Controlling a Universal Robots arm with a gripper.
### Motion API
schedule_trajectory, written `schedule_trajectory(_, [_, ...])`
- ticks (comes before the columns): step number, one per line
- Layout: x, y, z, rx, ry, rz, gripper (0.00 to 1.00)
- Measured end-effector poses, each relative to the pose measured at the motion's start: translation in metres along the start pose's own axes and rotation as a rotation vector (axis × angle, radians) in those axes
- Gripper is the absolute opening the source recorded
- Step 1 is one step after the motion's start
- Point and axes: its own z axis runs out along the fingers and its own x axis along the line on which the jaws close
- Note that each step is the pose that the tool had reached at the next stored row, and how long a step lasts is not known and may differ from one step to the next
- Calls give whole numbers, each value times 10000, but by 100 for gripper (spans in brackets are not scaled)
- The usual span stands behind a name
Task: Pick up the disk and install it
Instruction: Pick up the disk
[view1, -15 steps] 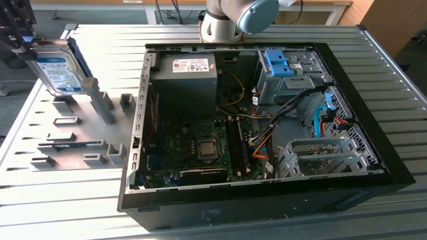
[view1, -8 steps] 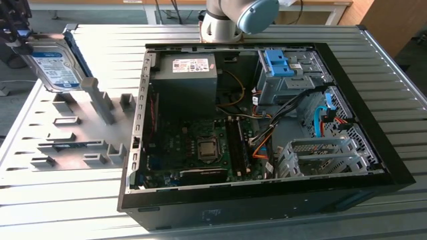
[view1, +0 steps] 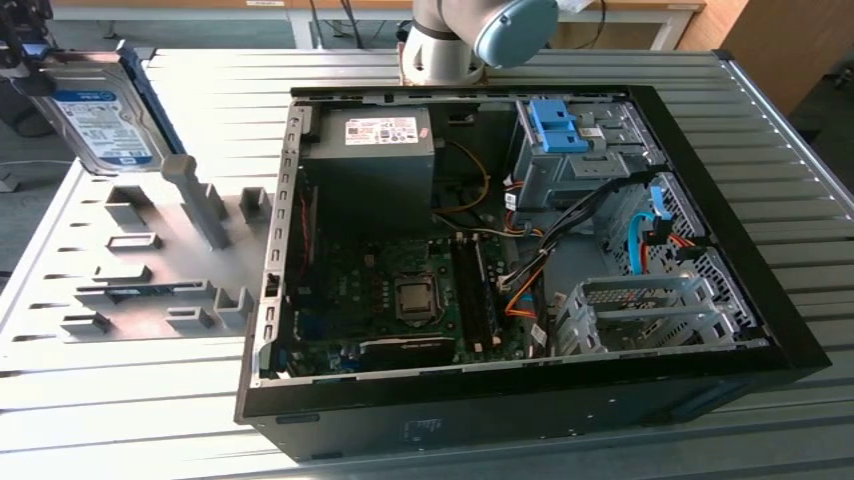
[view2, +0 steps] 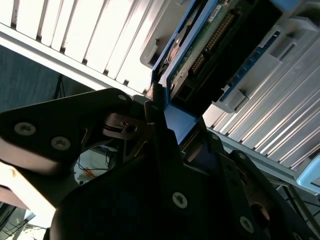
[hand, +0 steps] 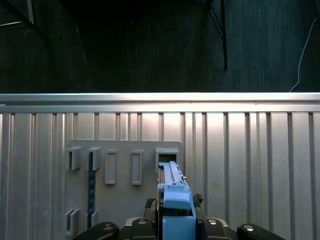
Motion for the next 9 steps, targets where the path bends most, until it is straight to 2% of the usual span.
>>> schedule_trajectory(9, [-1, 5, -203, -1, 0, -1, 36])
